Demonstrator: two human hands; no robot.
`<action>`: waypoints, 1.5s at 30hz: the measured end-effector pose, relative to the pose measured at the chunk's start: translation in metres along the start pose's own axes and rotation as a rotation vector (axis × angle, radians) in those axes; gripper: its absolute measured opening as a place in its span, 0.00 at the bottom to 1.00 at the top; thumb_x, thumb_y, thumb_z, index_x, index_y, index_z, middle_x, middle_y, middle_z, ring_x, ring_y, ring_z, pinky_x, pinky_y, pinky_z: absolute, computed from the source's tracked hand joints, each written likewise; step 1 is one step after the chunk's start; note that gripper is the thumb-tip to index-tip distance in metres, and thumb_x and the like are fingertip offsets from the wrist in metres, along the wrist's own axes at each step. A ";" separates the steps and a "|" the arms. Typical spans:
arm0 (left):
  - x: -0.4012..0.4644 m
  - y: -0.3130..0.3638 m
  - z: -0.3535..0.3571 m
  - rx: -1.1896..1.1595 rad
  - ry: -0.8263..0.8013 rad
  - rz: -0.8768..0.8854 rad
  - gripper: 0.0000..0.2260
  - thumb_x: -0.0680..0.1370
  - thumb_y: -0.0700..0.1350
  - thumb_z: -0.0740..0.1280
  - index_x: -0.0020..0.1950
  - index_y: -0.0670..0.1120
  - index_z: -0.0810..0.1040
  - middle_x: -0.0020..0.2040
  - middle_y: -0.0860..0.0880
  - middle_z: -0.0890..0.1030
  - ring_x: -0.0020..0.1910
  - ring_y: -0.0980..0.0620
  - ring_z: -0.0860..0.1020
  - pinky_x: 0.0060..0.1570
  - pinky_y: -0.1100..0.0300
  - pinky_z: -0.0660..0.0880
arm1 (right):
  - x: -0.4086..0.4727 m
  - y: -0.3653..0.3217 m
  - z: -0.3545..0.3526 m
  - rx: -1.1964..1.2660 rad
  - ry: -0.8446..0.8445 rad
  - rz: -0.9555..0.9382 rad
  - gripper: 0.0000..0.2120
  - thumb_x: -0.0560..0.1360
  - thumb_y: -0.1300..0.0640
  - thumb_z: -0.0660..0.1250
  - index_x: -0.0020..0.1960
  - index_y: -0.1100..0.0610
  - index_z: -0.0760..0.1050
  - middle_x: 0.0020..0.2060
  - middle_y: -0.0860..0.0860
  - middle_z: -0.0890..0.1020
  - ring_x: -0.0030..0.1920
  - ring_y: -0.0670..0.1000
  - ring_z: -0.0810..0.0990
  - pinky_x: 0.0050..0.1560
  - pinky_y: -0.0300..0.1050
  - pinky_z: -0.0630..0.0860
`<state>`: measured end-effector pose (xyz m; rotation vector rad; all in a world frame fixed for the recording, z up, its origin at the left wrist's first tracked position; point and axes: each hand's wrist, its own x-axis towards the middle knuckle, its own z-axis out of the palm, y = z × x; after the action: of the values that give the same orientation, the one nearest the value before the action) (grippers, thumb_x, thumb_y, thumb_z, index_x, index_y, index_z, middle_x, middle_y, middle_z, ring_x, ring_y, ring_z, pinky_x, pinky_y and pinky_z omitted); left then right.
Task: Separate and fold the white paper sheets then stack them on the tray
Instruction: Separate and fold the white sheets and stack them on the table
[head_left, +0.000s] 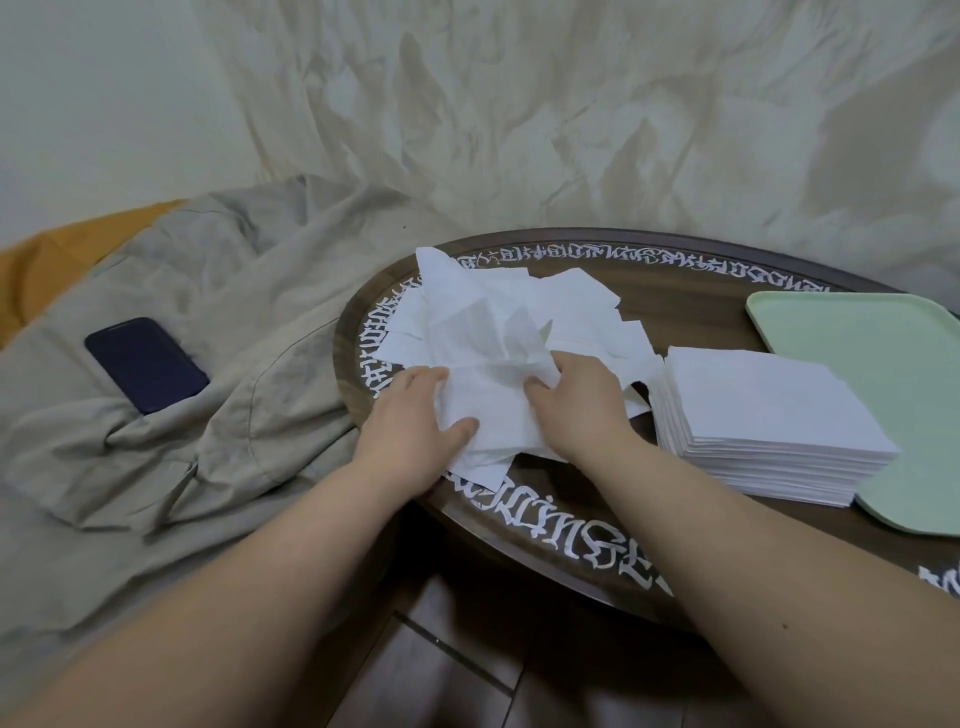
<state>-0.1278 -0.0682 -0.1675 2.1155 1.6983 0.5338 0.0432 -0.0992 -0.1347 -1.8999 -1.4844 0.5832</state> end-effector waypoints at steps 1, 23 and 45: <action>0.000 0.001 -0.002 -0.025 0.011 -0.011 0.30 0.76 0.54 0.70 0.75 0.47 0.65 0.74 0.48 0.68 0.72 0.49 0.66 0.69 0.56 0.62 | -0.001 -0.002 -0.003 0.039 0.025 0.007 0.13 0.77 0.60 0.60 0.33 0.56 0.69 0.30 0.50 0.73 0.34 0.51 0.70 0.31 0.43 0.61; -0.004 0.033 -0.033 -1.017 -0.046 -0.350 0.05 0.75 0.37 0.72 0.50 0.43 0.82 0.47 0.44 0.86 0.49 0.39 0.84 0.51 0.40 0.80 | -0.013 -0.005 -0.025 0.400 -0.020 0.169 0.10 0.76 0.62 0.63 0.54 0.52 0.75 0.51 0.48 0.80 0.50 0.52 0.78 0.50 0.46 0.75; -0.001 0.013 -0.021 -0.875 -0.035 -0.268 0.13 0.63 0.42 0.73 0.47 0.45 0.84 0.48 0.45 0.86 0.52 0.43 0.83 0.57 0.42 0.79 | 0.008 -0.007 -0.009 -0.407 -0.134 -0.425 0.15 0.73 0.50 0.67 0.59 0.49 0.75 0.49 0.49 0.80 0.59 0.53 0.69 0.54 0.47 0.69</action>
<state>-0.1277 -0.0706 -0.1427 1.2474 1.3310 0.9306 0.0466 -0.0928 -0.1230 -1.7685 -2.1491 0.2237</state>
